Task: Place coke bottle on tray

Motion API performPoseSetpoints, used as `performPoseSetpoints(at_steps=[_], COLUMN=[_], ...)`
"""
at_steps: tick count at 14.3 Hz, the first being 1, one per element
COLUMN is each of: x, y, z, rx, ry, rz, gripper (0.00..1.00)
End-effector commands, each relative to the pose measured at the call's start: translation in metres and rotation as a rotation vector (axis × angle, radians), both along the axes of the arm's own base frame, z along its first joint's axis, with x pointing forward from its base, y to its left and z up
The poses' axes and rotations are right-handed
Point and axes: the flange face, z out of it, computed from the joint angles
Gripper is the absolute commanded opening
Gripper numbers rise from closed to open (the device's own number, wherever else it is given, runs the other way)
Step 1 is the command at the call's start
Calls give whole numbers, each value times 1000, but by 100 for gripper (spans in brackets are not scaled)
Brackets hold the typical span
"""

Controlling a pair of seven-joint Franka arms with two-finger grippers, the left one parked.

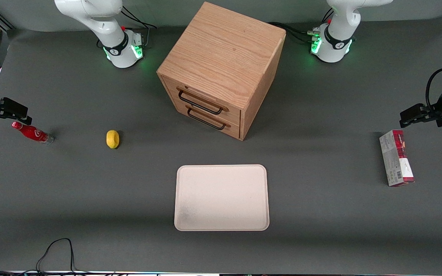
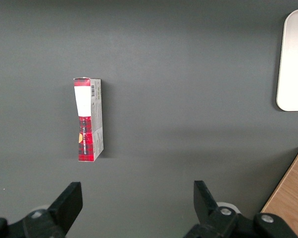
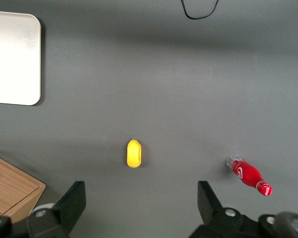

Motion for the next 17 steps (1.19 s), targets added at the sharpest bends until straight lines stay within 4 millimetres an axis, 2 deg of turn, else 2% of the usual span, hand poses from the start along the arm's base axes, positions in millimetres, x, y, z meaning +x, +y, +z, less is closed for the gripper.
performPoseSetpoints(at_steps=[1, 4, 6, 8, 13, 15, 17], x=[-7, -4, -6, -15, -36, -60, -96], y=[5, 5, -6, -53, -159, -201, -237], z=[8, 5, -2, -22, -47, -57, -76], rx=[-19, -19, -23, -31, -52, -57, -42], ry=[7, 12, 29, 53, 17, -17, -48], rz=[-23, -20, -3, 0, 85, 125, 127], gripper=[100, 100, 100, 100, 100, 100, 100])
